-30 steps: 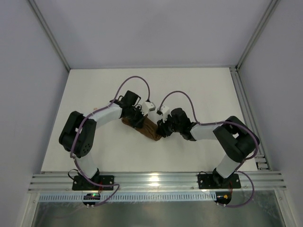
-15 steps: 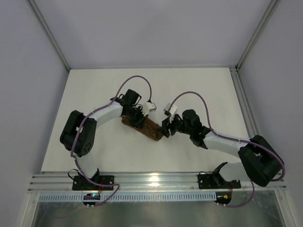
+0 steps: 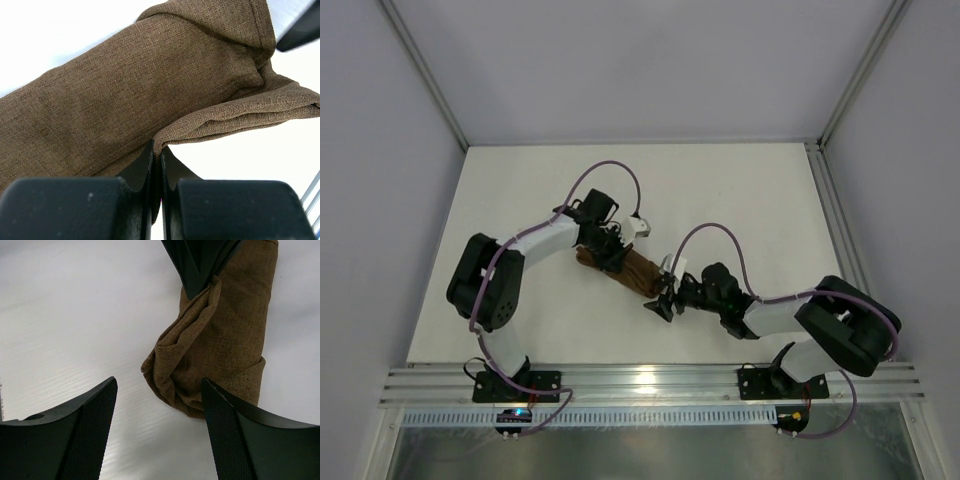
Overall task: Fold the napkin into a case and place the utensils inside
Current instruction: Fold the 2/3-rectangle-folded napkin at the center of the board.
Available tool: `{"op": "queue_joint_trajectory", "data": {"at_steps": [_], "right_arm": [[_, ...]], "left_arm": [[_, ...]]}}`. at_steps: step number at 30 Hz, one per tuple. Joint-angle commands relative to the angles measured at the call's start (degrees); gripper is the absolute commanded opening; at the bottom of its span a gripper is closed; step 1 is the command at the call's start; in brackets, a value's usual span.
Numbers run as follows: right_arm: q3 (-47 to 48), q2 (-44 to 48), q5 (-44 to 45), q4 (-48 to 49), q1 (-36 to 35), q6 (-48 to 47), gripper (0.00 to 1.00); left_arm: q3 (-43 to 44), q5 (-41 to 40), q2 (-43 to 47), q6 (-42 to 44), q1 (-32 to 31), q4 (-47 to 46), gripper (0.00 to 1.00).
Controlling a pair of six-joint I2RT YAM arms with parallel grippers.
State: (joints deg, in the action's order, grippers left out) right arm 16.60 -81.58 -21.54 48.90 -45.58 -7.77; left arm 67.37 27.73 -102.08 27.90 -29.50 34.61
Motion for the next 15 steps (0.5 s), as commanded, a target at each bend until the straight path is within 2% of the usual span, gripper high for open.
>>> {"op": "queue_joint_trajectory", "data": {"at_steps": [1, 10, 14, 15], "right_arm": [[2.9, -3.8, 2.9, 9.2, -0.7, -0.5, 0.72], [9.4, -12.5, 5.4, 8.8, -3.9, 1.1, 0.70], [11.5, -14.0, 6.0, 7.3, -4.1, 3.1, 0.58], [11.8, -14.2, 6.2, 6.9, -4.2, 3.4, 0.42]], "left_arm": [[1.6, 1.7, 0.5, 1.0, -0.1, 0.8, 0.05], [1.9, 2.0, 0.2, 0.7, -0.2, 1.0, 0.04], [1.9, 2.0, 0.3, 0.6, -0.2, 1.1, 0.05], [1.9, 1.9, 0.5, 0.6, -0.2, 1.1, 0.05]]}}
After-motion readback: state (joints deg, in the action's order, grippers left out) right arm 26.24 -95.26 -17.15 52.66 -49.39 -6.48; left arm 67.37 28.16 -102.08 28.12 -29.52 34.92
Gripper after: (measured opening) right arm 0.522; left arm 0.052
